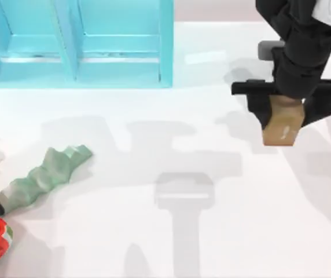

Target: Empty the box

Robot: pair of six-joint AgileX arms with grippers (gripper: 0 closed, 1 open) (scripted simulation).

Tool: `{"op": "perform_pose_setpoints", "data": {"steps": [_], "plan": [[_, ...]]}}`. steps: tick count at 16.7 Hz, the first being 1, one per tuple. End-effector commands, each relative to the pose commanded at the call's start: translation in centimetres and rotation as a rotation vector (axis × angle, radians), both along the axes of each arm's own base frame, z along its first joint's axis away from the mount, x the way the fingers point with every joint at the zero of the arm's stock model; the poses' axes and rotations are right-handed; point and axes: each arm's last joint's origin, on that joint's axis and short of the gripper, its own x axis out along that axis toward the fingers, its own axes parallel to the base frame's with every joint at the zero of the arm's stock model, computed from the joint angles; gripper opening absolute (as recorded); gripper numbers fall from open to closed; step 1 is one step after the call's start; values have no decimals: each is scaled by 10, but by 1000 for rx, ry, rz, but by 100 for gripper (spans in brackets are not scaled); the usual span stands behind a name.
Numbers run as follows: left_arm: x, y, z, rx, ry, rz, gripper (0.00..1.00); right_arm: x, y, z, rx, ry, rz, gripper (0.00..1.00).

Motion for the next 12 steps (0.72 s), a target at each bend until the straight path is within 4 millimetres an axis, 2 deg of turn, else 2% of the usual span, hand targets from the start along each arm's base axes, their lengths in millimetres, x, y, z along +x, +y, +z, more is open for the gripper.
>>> {"op": "perform_pose_setpoints", "data": {"steps": [3, 6, 8, 12], "plan": [[0, 0, 0, 0, 0, 0, 100, -19, 70, -15, 2, 3, 4, 0], [0, 0, 0, 0, 0, 0, 100, -37, 111, -25, 2, 5, 10, 0], [0, 0, 0, 0, 0, 0, 100, -41, 119, -27, 2, 6, 12, 0], [0, 0, 0, 0, 0, 0, 100, -41, 117, -27, 3, 8, 8, 0]]}}
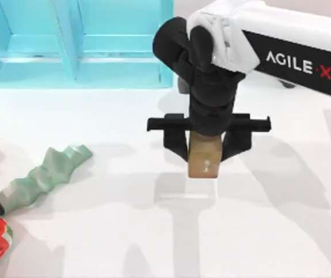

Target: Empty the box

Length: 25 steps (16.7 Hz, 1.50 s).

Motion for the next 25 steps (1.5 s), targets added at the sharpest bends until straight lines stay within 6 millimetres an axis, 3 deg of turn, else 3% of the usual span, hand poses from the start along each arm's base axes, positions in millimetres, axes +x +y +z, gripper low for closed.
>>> {"op": "perform_pose_setpoints", "data": {"steps": [3, 7, 11, 24, 25], "plan": [[0, 0, 0, 0, 0, 0, 100, 0, 1, -11, 1, -2, 1, 0], [0, 0, 0, 0, 0, 0, 100, 0, 2, -42, 0, -4, 3, 0], [0, 0, 0, 0, 0, 0, 100, 0, 2, -45, -1, -2, 4, 0], [0, 0, 0, 0, 0, 0, 100, 0, 2, -45, -1, -2, 4, 98], [0, 0, 0, 0, 0, 0, 100, 0, 2, -45, -1, -2, 4, 100]]}}
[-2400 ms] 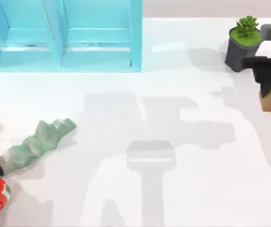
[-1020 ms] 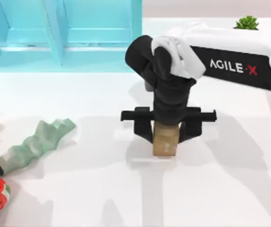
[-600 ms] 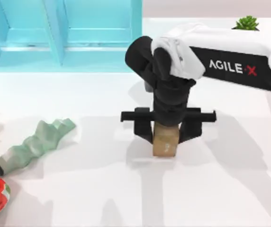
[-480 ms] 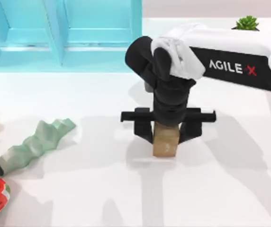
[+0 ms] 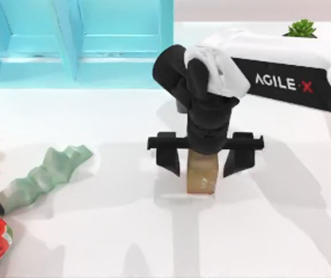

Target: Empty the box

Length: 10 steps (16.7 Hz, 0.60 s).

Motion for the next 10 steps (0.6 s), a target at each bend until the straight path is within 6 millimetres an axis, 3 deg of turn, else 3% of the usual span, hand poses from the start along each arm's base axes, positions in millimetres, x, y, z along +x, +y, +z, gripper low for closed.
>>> {"op": "perform_pose_setpoints", "data": {"steps": [10], "plan": [[0, 0, 0, 0, 0, 0, 100, 1, -1, 4, 0, 0, -4, 100]]}}
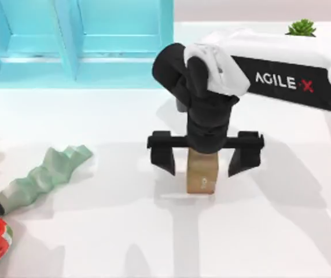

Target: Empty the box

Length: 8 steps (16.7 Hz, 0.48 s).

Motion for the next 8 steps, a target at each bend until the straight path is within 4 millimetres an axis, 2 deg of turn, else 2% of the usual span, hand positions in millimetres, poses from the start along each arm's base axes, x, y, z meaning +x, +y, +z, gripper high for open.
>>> {"op": "perform_pose_setpoints", "data": {"steps": [3, 8], "plan": [[0, 0, 0, 0, 0, 0, 100, 1, 2, 19, 0, -1, 3, 100], [0, 0, 0, 0, 0, 0, 100, 0, 1, 63, -1, 0, 2, 100]]}}
